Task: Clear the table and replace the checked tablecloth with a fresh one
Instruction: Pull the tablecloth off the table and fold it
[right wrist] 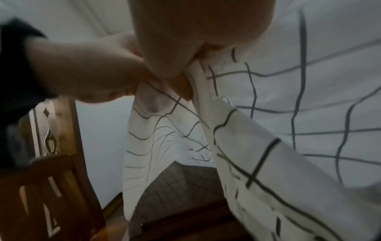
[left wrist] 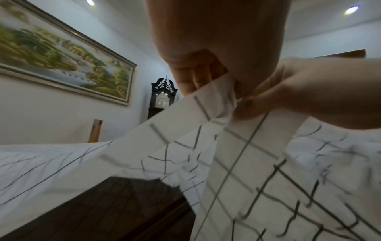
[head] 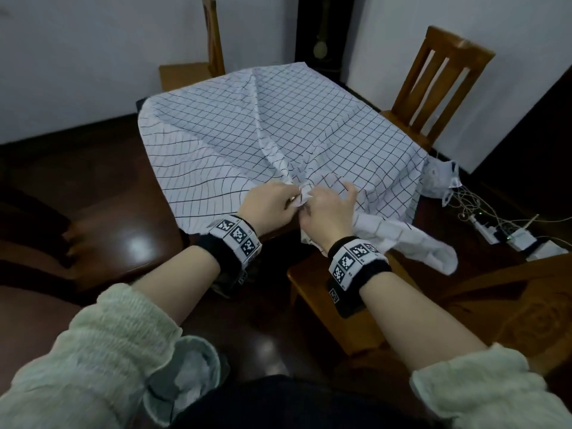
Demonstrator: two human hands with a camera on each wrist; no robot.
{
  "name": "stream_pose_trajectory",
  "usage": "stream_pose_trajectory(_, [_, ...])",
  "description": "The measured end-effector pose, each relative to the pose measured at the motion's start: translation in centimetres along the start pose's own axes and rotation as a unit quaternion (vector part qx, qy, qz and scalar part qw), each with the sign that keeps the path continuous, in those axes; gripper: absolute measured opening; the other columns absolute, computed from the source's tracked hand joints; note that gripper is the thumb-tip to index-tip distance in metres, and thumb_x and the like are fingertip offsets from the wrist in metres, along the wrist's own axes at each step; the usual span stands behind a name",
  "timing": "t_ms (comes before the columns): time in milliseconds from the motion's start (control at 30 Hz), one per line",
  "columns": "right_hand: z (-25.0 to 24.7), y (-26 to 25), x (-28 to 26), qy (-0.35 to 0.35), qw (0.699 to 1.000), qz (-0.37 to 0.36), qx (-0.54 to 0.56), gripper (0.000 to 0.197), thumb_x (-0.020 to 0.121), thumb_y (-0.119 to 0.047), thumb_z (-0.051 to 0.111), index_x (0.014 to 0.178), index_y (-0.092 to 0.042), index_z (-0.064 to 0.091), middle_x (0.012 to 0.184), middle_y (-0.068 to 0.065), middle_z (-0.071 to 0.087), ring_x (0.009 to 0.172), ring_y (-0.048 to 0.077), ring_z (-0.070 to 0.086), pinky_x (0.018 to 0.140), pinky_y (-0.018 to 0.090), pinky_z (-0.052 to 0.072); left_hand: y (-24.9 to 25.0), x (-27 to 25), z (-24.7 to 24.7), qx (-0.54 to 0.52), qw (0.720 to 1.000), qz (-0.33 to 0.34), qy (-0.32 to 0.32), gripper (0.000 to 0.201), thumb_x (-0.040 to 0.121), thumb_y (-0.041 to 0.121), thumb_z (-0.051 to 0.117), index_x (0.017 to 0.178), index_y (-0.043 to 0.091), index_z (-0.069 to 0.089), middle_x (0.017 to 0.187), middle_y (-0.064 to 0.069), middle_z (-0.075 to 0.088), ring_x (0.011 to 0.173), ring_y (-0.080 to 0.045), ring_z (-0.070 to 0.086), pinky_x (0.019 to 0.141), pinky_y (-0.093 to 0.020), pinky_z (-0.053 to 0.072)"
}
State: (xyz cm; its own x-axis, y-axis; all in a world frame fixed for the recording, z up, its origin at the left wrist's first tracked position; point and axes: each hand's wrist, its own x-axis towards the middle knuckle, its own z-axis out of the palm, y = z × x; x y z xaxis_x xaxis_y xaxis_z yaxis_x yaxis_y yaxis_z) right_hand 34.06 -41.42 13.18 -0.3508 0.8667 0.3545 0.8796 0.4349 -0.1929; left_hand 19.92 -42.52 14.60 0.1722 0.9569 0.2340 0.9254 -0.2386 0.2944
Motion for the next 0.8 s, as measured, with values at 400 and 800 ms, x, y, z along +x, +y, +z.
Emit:
stream_pose_trajectory(400, [-1.7,-0.7,0.4,0.193,0.965,0.103,0.142,0.036,0.079,-0.029,0.06,0.047,-0.016,0.054,0.086,-0.01,0.071,0.086,0.012,0.06,0.101,0.041,0.023,-9.0,-0.7,1.7,-0.041,0.963,-0.262,-0.037,0.021,0.091,0.035,0.051,0.102,0.027,0.067,0.095,0.003,0.067,0.088,-0.022,0.063,0.065,-0.028,0.044])
stream_pose_trajectory(800, [-2.0,2.6,-1.5,-0.092,0.952,0.285,-0.06,0.035,0.094,-0.042,0.041,0.093,-0.023,0.071,0.152,0.012,0.034,0.148,0.027,-0.005,0.115,0.056,0.005,-1.5,3.6,-0.8,-0.011,0.995,-0.098,-0.032,0.032,0.097,0.029,0.042,0.073,0.01,0.052,0.067,-0.004,0.049,0.07,-0.028,0.054,0.061,-0.031,0.036])
